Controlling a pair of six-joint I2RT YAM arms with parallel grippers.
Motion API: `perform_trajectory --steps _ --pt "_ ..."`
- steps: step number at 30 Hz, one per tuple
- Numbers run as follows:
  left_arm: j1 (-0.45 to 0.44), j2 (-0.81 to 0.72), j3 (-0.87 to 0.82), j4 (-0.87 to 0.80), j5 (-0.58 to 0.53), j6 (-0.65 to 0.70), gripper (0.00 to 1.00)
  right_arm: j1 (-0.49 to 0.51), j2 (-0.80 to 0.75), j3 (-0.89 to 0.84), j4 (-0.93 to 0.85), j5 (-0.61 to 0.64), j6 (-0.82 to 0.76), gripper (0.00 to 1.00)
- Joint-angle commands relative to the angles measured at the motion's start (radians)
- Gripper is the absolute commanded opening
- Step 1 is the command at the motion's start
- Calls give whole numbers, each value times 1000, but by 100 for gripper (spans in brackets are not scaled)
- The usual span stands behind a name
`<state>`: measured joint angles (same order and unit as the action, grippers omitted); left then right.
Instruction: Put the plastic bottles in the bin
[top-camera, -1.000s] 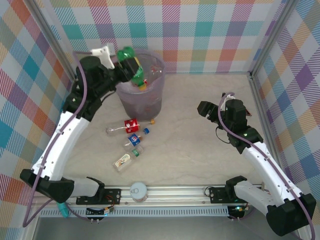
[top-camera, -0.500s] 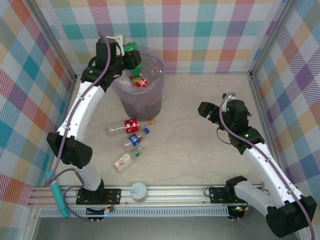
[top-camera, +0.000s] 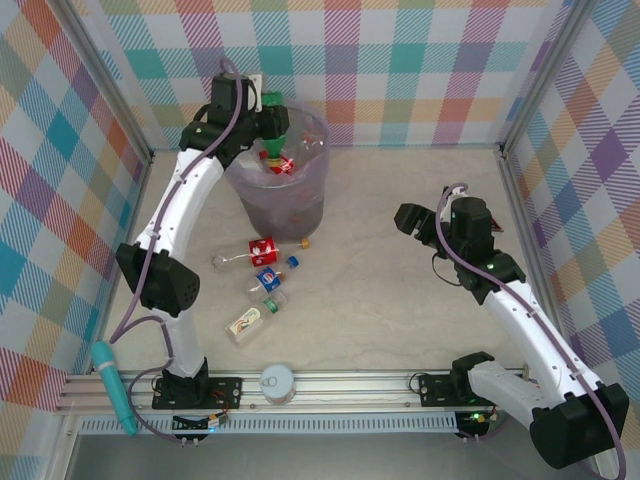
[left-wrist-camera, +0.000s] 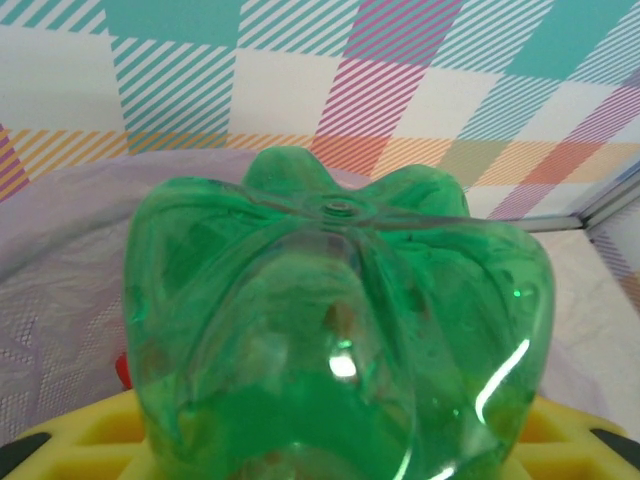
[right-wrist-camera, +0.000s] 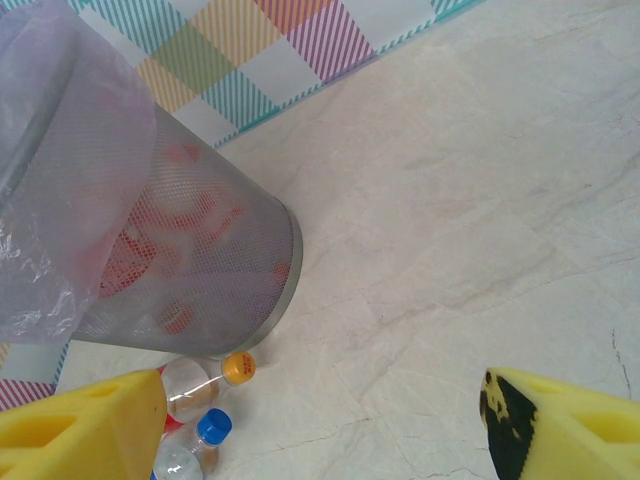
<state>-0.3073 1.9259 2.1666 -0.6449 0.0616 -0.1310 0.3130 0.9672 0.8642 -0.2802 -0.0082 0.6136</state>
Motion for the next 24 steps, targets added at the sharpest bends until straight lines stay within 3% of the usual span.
perform_trajectory --steps 1,5,11,16,24 --pt "-9 34 80 -64 -28 46 36 -7 4 16 12 1 -8 82" --pt "-9 54 114 -87 -22 51 56 -8 22 21 21 -8 -11 82" --pt "-9 40 113 -87 -27 61 74 -11 40 24 29 -17 -16 82" --pt "-9 11 116 -87 -43 72 83 -14 39 25 32 -22 -17 82" --pt "-13 -105 89 -164 -92 94 84 -17 30 27 20 -26 -19 82"
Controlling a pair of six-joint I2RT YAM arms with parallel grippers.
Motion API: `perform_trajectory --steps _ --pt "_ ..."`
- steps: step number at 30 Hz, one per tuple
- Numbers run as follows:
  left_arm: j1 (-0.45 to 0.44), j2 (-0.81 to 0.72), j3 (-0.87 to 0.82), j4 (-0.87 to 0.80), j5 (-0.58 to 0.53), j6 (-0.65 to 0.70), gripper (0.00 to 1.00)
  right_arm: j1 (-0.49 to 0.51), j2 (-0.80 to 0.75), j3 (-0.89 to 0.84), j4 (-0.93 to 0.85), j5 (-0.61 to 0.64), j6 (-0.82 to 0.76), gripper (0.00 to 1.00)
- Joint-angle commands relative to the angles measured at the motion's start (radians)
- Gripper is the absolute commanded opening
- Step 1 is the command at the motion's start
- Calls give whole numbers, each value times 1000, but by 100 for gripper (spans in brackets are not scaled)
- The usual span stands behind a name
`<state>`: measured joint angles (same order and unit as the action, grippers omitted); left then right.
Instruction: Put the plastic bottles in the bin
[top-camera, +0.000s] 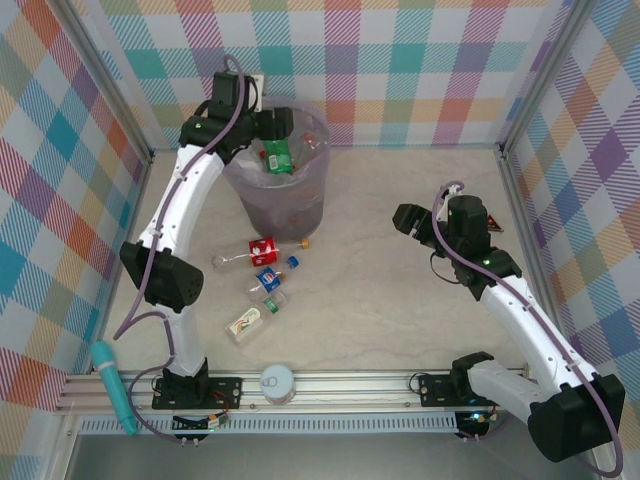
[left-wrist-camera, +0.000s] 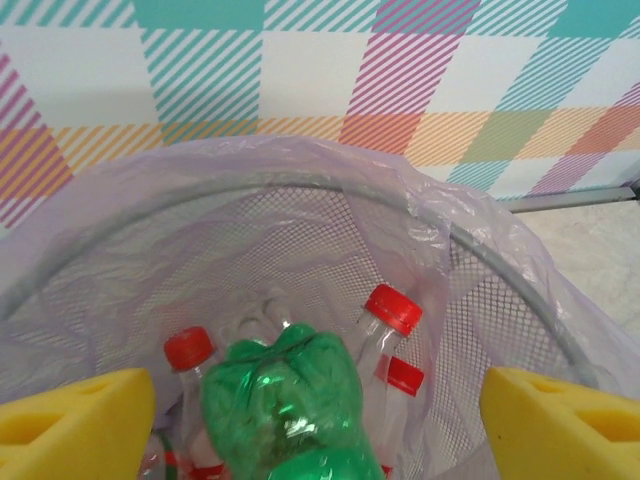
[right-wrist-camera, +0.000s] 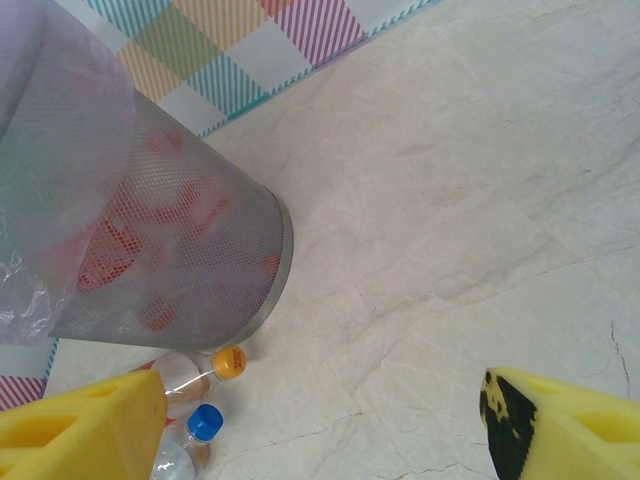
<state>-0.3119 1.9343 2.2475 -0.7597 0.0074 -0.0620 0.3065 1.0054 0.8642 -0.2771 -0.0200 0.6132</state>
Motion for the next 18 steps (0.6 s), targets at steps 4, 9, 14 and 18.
perform_trajectory --steps 4,9,14,18 --pt "-55 -319 -182 -115 -159 66 84 -11 -12 30 10 -17 -24 82" --pt "-117 -673 -512 -253 -328 -28 78 -13 -11 49 -27 -7 -44 82" --pt "-145 -953 -932 -298 -210 -264 73 -17 0 65 -39 -1 -55 82" --pt "-226 -1022 -1159 -305 -115 -403 75 -17 17 62 -37 -2 -50 82"
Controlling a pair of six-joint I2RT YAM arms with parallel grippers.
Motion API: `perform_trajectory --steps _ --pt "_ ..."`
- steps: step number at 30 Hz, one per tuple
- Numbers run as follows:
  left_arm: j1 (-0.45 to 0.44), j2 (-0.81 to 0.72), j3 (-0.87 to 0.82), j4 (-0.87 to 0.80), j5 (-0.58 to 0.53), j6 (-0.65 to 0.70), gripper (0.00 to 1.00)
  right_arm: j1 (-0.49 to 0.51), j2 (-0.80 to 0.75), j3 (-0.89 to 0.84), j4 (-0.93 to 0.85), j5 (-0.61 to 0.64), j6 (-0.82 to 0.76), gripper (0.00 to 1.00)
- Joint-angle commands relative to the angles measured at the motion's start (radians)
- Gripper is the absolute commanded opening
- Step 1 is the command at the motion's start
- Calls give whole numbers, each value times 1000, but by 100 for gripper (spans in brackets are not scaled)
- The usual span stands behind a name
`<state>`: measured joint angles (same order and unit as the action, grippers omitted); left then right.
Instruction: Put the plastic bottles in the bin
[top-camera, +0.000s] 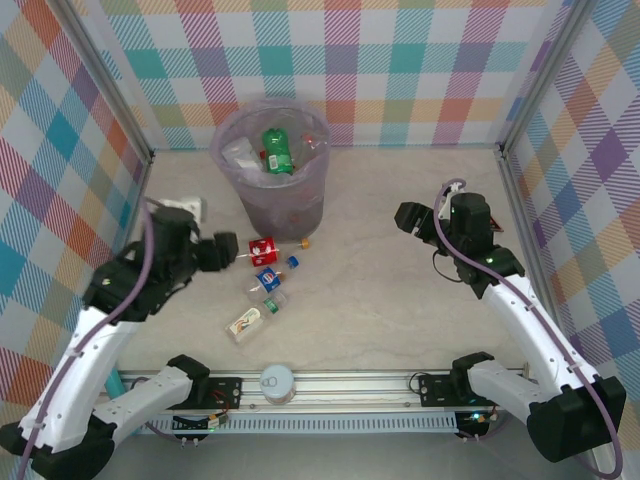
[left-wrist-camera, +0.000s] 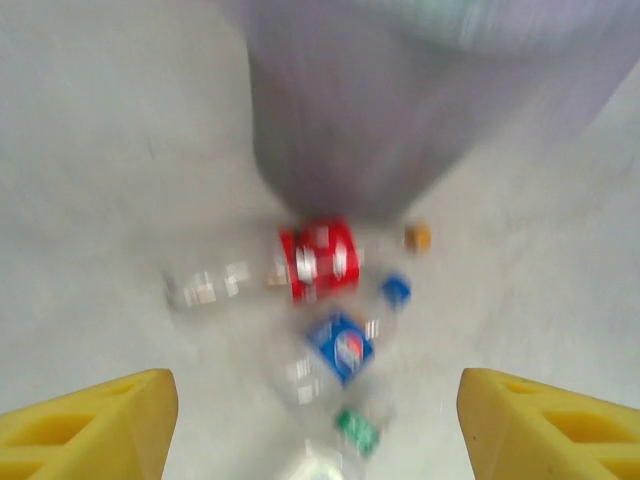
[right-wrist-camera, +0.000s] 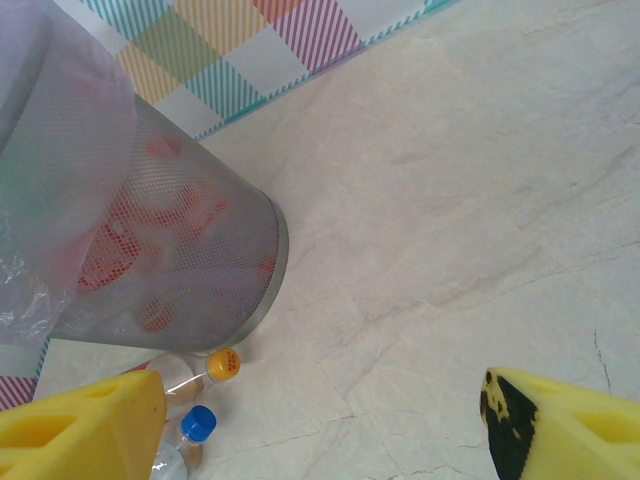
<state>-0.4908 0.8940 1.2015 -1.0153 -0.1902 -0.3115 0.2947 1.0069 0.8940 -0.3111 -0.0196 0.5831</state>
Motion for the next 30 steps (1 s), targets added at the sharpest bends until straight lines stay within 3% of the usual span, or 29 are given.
perform_trajectory --steps 1,9,14,30 --pt "-69 6 -152 -48 86 -187 75 -5 18 34 -6 -5 -18 82" --pt "-146 -8 -419 80 153 -287 84 -5 7 25 0 -5 -5 83" --pt "-216 115 -433 72 51 -258 89 -6 4 28 -9 -2 -6 83" --pt "-244 347 -517 255 91 -204 89 -14 10 28 -11 3 -16 84"
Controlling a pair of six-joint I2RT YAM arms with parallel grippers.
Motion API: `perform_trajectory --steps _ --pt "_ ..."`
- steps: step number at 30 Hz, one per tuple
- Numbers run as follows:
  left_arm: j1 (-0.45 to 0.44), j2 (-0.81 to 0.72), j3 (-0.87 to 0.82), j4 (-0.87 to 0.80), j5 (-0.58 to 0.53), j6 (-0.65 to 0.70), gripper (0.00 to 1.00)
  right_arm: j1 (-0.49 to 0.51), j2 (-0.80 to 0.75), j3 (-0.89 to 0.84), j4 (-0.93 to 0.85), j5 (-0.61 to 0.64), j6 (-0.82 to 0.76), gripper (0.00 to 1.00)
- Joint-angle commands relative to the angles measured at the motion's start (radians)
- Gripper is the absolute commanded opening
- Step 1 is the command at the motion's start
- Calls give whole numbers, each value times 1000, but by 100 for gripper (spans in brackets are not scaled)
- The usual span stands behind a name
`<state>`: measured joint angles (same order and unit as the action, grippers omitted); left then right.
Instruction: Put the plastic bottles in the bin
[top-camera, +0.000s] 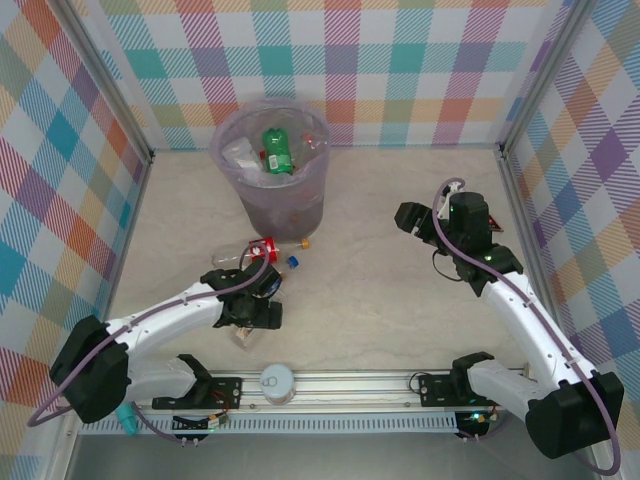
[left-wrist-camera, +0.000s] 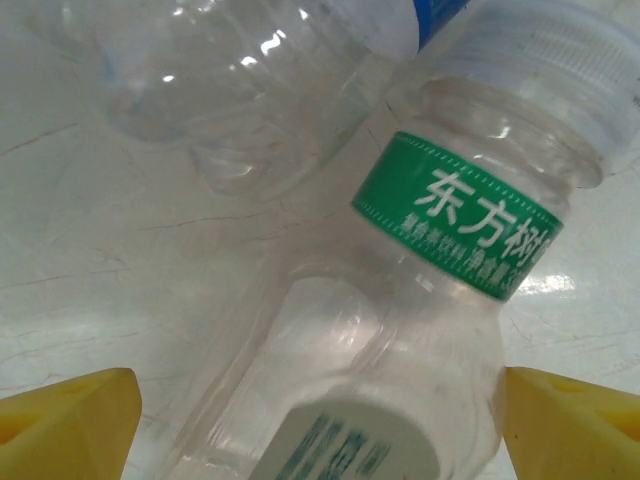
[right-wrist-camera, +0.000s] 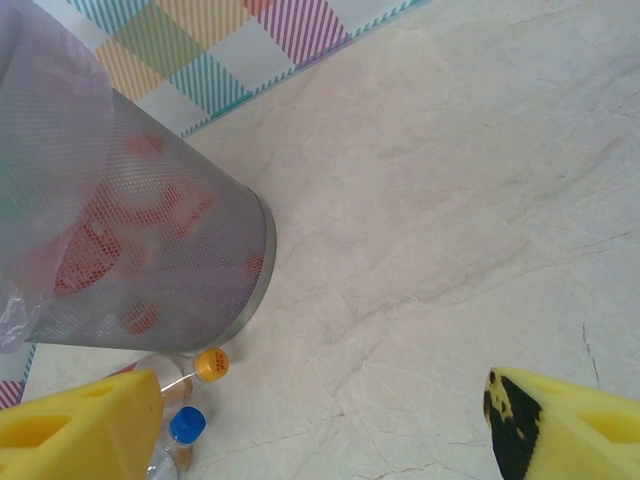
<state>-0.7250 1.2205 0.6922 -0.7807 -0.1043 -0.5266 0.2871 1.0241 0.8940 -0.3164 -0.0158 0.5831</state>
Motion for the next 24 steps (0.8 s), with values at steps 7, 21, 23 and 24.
perform_trajectory --steps 7,21,23,24 --pt "-11 64 11 32 -10 12 71 -10 -9 28 -5 -11 -14 84" --pt "-69 41 190 -102 -2 109 50 -19 -33 17 -2 -3 -10 84" --pt "-70 30 225 -123 -3 115 49 -22 -35 16 1 1 -8 84" --pt "-70 25 237 -127 -4 116 48 -22 -34 16 0 -1 -11 84"
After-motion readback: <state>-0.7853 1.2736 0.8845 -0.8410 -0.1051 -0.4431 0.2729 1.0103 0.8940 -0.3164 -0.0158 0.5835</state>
